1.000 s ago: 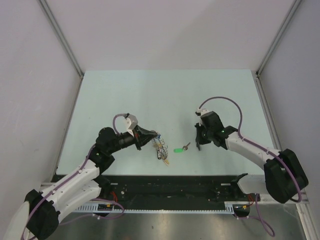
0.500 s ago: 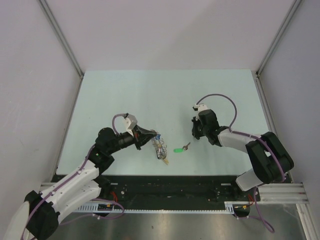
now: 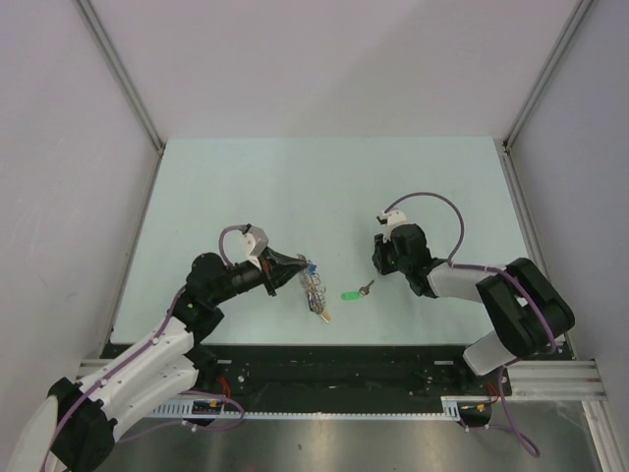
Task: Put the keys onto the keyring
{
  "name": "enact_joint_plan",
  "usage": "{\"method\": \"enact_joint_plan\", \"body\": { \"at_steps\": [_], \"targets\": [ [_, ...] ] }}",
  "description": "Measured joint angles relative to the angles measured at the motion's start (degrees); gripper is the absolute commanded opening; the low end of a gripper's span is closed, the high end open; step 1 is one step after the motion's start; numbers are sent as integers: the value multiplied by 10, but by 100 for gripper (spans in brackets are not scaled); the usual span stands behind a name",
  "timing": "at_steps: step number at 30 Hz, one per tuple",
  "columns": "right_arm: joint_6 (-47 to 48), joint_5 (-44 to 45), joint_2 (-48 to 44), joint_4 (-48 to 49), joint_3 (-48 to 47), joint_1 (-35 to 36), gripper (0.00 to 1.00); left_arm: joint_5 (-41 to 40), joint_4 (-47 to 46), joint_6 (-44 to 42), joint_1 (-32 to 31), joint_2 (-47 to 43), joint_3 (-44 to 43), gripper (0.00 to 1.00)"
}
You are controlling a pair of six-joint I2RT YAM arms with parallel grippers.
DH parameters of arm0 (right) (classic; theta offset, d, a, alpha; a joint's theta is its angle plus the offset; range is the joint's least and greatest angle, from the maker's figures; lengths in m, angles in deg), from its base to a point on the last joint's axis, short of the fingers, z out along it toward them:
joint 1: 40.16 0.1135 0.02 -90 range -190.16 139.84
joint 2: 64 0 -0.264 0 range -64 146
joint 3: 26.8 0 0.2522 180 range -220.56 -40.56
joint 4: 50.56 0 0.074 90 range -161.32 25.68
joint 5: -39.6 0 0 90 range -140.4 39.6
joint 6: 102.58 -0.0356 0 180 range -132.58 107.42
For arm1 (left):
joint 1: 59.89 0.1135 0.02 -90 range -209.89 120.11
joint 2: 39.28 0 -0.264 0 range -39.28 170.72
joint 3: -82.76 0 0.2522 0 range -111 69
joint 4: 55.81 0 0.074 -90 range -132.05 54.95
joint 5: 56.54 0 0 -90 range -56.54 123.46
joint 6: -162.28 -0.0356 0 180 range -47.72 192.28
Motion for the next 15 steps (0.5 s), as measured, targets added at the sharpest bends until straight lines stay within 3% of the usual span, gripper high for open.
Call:
{"method": "enact_joint_plan", "body": {
  "at_steps": [5, 10, 15],
  "targets": [
    [3, -3, -56, -16, 7, 2, 50, -2, 0, 0, 0, -1, 4, 0],
    [12, -27, -154, -19, 7, 1, 50, -8, 0, 0, 0, -5, 4, 0],
    [35, -134, -225, 1, 7, 2, 47, -10, -4, 3, 0, -8, 6, 0]
  ]
}}
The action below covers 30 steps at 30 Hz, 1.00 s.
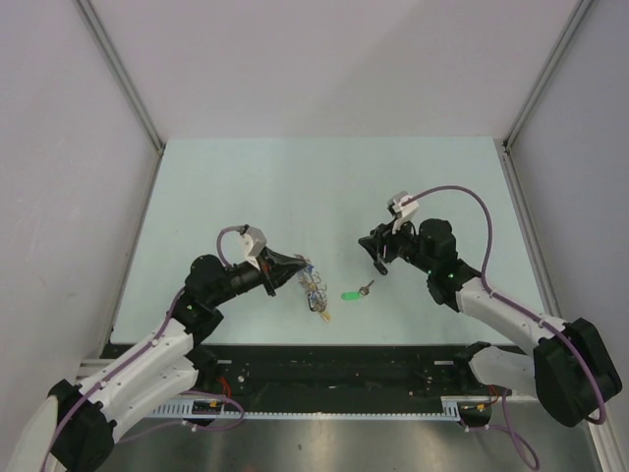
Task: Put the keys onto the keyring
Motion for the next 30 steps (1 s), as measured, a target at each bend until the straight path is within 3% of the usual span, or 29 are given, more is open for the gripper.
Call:
{"method": "enact_joint_plan", "body": {
  "at_steps": [7, 14, 19, 25, 30],
  "targets": [
    [10, -179, -13, 74, 0, 40, 41, -1, -24, 23, 0, -3, 23, 0],
    [-23, -279, 30, 188, 0, 68, 41, -1, -40, 36, 0, -3, 26, 0],
    [-30, -283, 68, 221, 0, 106, 41, -1, -51, 42, 0, -3, 27, 0],
    [-23, -221, 82, 247, 0, 155, 40, -2, -58, 49, 0, -2, 33, 0],
    [-17, -167, 83, 260, 0, 177, 30, -5, -60, 52, 0, -2, 36, 0]
  ]
}}
